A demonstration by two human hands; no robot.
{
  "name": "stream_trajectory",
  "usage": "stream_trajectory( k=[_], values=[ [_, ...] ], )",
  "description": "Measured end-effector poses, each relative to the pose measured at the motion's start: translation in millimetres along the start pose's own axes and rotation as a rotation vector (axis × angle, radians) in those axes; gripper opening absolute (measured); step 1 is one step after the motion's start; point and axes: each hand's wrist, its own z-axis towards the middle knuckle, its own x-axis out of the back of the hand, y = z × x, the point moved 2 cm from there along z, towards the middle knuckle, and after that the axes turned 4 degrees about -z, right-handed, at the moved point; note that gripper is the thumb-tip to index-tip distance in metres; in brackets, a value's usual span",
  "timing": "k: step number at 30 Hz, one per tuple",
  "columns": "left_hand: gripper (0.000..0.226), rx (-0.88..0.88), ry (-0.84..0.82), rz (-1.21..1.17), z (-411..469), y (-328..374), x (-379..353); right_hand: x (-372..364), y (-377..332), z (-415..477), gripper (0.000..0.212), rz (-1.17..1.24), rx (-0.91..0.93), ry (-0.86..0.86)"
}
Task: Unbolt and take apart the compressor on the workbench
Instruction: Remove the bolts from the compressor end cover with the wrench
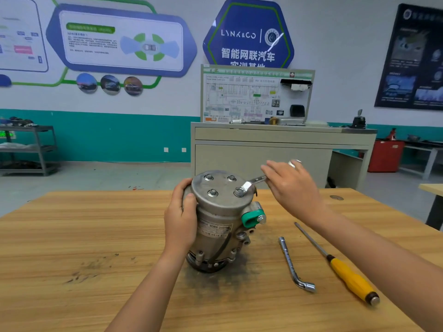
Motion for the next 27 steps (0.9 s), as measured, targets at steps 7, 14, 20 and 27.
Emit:
stream_trajectory(
  k=[7, 14, 20, 27],
  values=[
    [0.025, 0.008, -0.011, 0.026, 2.5, 1.8, -5.9, -22.3, -12.3, 47.2, 0.029, -0.061, 0.132, -0.203],
    [0.031, 0.01, 0.037, -0.028, 0.1, 1.4, 3.3, 27.4, -3.4, 7.4, 0.022, 0.625, -0.326, -0.163],
    [0.032, -0.016, 0.048, -0.012, -2.1, -0.2, 3.2, 60.2, -24.6, -28.3, 0.028, 0.028, -0.087, -0.528],
    [0.035, -0.022, 0.072, -0.012, -3.5, -2.3, 3.0, 76.4, -36.2, -21.1, 0.036, -0.123, -0.039, -0.548]
  ],
)
